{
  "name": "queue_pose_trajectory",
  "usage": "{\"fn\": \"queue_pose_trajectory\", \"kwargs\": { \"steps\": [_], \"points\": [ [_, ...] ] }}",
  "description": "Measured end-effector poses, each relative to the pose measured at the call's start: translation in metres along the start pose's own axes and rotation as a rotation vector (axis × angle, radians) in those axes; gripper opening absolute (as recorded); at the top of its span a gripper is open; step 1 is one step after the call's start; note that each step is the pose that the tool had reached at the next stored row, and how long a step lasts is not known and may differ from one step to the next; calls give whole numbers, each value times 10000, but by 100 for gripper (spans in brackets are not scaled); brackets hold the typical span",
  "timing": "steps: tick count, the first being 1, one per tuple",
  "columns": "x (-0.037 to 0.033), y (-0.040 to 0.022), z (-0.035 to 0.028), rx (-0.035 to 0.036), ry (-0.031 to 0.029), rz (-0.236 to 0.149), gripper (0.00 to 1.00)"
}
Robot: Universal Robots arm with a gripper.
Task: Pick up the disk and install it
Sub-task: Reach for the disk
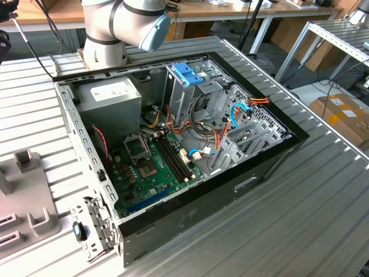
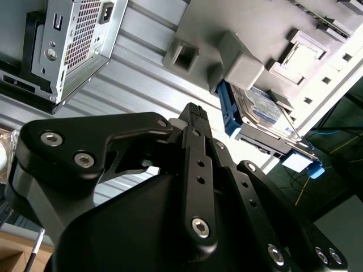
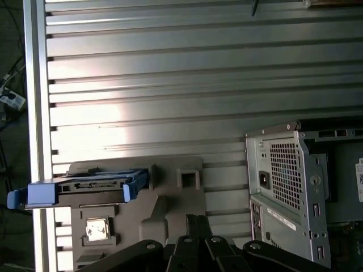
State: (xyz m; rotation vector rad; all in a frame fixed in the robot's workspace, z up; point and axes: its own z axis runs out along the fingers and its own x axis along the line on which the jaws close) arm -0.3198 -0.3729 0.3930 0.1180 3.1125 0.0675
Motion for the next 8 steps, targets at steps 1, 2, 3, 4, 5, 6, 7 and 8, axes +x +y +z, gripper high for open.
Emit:
{"fn": "queue_pose_trajectory", "kwargs": {
  "steps": [1,2,3,4,5,6,7,8],
  "points": [
    [0,2,0,0,-1,-1,11],
    [0,6,1,0,0,0,11],
    [1,7,1,0,0,0,11],
    [0,7,1,0,0,0,11],
    [1,7,1,0,0,0,11],
    [4,7,1,0,0,1,11],
    [6,7,1,0,0,0,11],
    [8,7,1,0,0,0,11]
  ]
}}
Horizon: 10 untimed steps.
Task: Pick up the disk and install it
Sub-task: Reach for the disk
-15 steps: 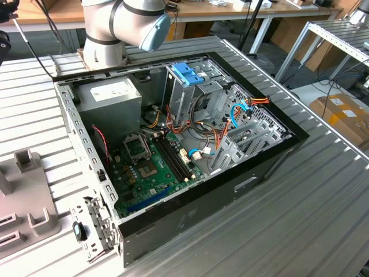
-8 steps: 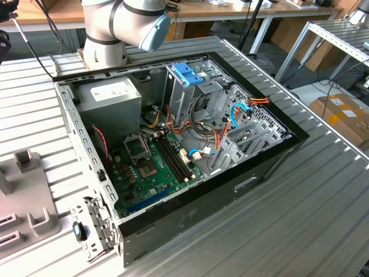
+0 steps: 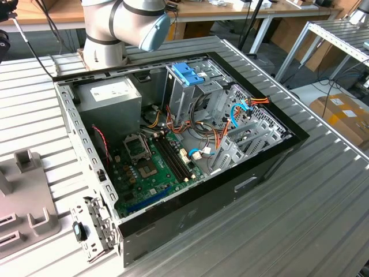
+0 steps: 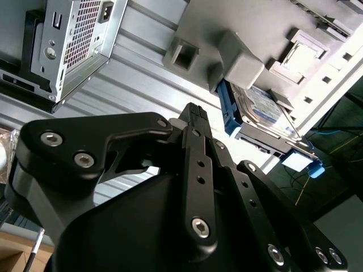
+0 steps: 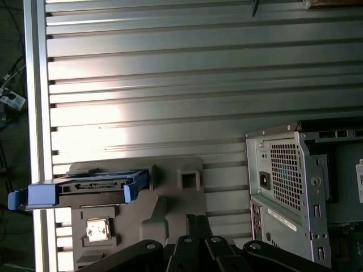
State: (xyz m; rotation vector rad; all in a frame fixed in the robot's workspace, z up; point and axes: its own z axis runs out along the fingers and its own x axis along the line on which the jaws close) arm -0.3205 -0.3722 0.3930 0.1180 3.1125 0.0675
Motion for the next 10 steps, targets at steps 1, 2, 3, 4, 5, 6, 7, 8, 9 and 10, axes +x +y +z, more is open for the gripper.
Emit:
{"fn": "queue_pose_trajectory", "kwargs": {
  "steps": [1,2,3,4,5,6,7,8,9,10],
  "points": [
    [2,0,0,0,0,0,11],
    [4,0,0,0,0,0,11],
    [7,-1,0,0,0,0,11],
    [9,-1,0,0,0,0,11],
    [12,-1,0,0,0,0,11],
    [15,-1,0,0,0,0,11],
    [18,-1,0,0,0,0,11],
    [23,-2,-1,0,0,0,11],
    [33,-2,-1,1,0,1,11],
    [40,-3,-1,0,0,-1,11]
  ]
}}
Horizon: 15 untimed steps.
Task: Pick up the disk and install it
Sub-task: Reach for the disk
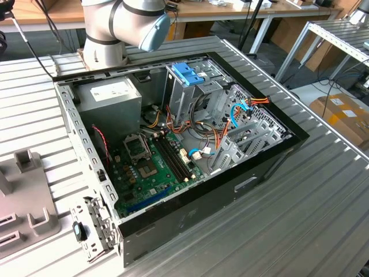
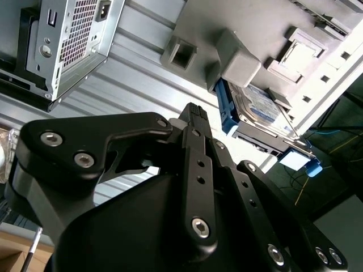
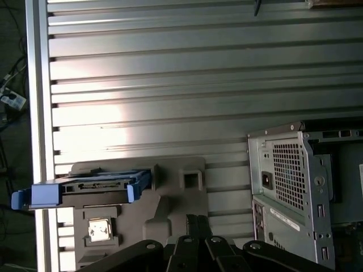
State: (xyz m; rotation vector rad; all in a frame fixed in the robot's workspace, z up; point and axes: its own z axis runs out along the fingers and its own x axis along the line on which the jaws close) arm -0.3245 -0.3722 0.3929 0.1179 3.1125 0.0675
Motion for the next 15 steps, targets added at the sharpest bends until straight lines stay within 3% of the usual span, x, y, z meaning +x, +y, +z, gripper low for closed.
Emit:
{"fn": "queue_pose_trajectory", "kwargs": {
  "steps": [5,15],
  "points": [
    [49,-4,0,-1,0,0,11],
    [265,-20,-3,0,0,0,11]
  ]
}}
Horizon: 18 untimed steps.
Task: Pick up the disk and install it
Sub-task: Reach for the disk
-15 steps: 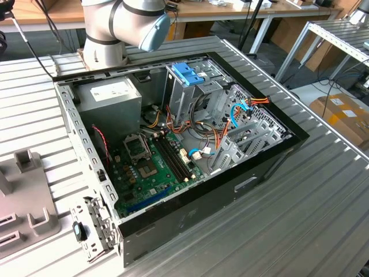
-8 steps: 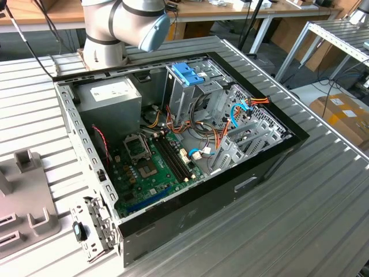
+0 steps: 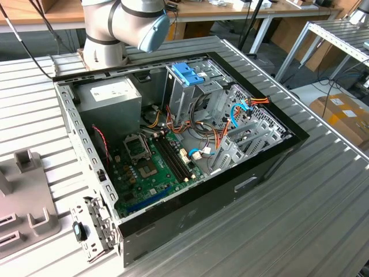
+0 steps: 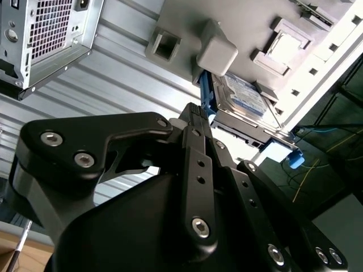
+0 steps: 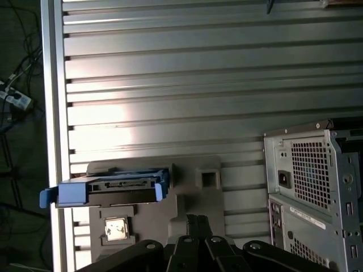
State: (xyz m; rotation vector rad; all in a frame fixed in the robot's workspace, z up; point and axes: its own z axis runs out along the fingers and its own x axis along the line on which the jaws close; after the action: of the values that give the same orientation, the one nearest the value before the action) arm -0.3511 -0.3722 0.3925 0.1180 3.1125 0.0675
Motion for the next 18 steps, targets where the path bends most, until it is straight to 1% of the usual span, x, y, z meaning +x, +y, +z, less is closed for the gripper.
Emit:
{"fn": "queue_pose_trajectory", "kwargs": {
  "steps": [6,18],
  "points": [
    [71,-5,-1,0,-1,0,11],
    [138,-10,-3,0,0,0,11]
  ]
}}
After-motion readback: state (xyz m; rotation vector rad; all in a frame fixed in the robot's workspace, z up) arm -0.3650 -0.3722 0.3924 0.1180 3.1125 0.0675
